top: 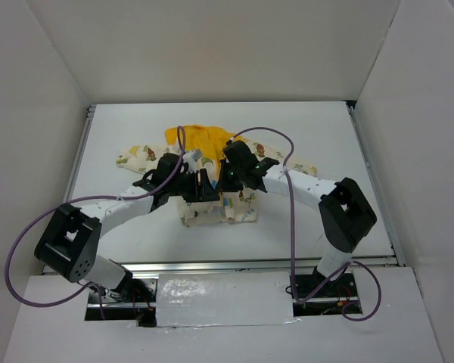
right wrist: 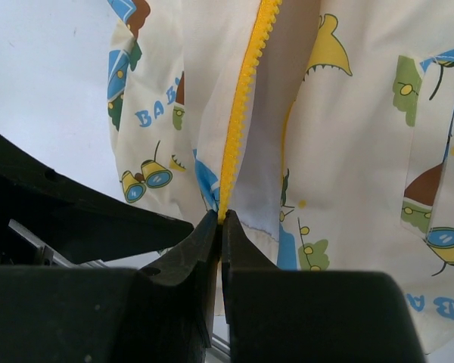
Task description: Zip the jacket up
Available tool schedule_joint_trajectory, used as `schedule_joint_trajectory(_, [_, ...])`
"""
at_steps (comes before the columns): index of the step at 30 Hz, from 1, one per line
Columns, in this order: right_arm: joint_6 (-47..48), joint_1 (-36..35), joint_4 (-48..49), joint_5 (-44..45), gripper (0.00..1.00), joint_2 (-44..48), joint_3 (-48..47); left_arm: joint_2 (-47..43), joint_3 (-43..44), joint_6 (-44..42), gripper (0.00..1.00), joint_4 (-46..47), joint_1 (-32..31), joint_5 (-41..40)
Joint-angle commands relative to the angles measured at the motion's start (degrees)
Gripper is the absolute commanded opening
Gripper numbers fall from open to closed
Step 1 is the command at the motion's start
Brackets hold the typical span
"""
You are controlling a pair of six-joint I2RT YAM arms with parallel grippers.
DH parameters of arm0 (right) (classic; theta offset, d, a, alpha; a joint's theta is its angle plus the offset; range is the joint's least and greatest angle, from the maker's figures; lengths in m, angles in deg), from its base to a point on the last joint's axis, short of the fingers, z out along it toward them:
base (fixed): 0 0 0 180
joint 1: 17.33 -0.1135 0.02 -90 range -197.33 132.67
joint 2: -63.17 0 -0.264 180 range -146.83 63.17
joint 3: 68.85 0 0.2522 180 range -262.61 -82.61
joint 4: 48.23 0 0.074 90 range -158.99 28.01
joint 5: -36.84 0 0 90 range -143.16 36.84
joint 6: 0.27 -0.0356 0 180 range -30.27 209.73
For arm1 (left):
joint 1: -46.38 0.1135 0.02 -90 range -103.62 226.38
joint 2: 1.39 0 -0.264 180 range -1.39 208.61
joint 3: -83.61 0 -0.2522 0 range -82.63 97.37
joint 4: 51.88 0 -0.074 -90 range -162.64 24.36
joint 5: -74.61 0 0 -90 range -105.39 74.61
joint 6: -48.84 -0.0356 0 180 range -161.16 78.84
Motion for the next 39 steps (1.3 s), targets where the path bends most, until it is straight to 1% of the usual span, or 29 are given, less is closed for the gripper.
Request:
schedule_joint_trajectory(1, [-1.1,-0.5,1.3,0.4,0.0,0.7,-1.2,-1.3,2.2,0.4,0.6,0.9,-0.4,0.8])
schedule_joint_trajectory(3, [-1.6,-0.6,1.8,-0.1,0.0,1.4,-1.1,-0.5,2.1,0.3,0.52,0.7,-0.6,0.2])
schedule_joint_trajectory(5, [-1.6,-0.6,1.5,0.4,0.0,2.0,-1.3,0.0,1.6,0.5,0.51,0.8,-0.7,-0.1])
schedule_joint_trajectory(8, [-1.5,-0.7,0.9,0.3,0.0,1.5,-1.9,0.5,1.4,0.6,0.54,1.5,-0.9,0.1])
schedule_joint_trajectory(11, [-1.7,-1.0,0.5,0.9,0.0,0.7,-2.4,1.2,1.6,0.8,0.63,1.6,-1.2,0.1])
schedule_joint_trajectory(12, [-1.8,-0.9,0.4,1.1,0.0,0.7,-2.5,1.5,1.7,0.7,0.65,1.7,-1.4,0.1])
schedule_joint_trajectory(14, [-2.1,-1.1,0.0,1.7,0.0,0.1,-3.1,1.6,2.2,0.6,0.64,1.5,-1.9,-0.4])
schedule_joint_trajectory(15, [-2.3,-1.0,0.0,1.8,0.0,0.0,-3.1,2.0,2.3,0.4,0.58,0.9,-2.2,-0.8])
schedule_joint_trajectory(17, [-2.6,-1.0,0.2,1.9,0.0,0.3,-3.0,2.3,2.5,0.1,0.52,0.4,-2.5,-1.6])
schedule_joint_trajectory(21, [-2.6,-1.1,-0.1,2.4,0.0,0.7,-3.1,3.0,2.3,0.0,0.3,0.2,-2.5,-2.0])
schedule_joint_trajectory(22, [-2.6,-1.1,-0.2,2.6,0.0,0.7,-3.1,3.0,2.3,0.0,0.28,0.2,-2.5,-2.0])
schedule_joint_trajectory(23, [-2.5,-1.1,-0.3,2.7,0.0,0.7,-3.1,3.0,2.3,0.1,0.25,0.2,-2.5,-2.2])
schedule_joint_trajectory(27, [-2.2,-1.1,-0.5,2.9,0.01,0.6,-2.9,2.9,2.8,-0.2,0.2,-0.1,-2.5,-2.0])
schedule_joint_trajectory(28, [-2.1,-1.0,-0.3,2.9,0.03,0.7,-2.9,2.9,2.9,-0.4,0.18,0.1,-2.5,-1.7])
schedule_joint_trajectory(29, [-1.9,-1.1,-0.2,2.4,0.13,0.7,-2.8,2.8,2.9,-0.4,0.14,0.2,-2.5,-1.4])
schedule_joint_trajectory(30, [-1.5,-1.0,0.2,2.1,0.22,1.4,-2.2,2.8,2.8,-0.4,0.05,0.6,-2.5,-0.8])
schedule_joint_trajectory(32, [-1.2,-0.9,1.5,1.9,0.36,2.3,-1.1,2.6,2.7,-0.4,0.0,0.9,-2.4,-0.6])
schedule_joint_trajectory(34, [-0.9,0.0,3.4,1.1,0.45,4.4,1.7,2.5,2.4,-0.1,0.0,0.9,-2.4,-1.0])
schedule_joint_trajectory(36, [-0.8,1.6,5.3,-0.9,0.51,7.4,5.6,2.6,2.4,0.1,0.0,1.0,-2.0,-0.5])
schedule_joint_trajectory(39, [-0.3,2.7,11.0,-4.4,0.53,11.3,11.2,2.4,1.9,0.7,0.0,1.5,-1.7,0.1])
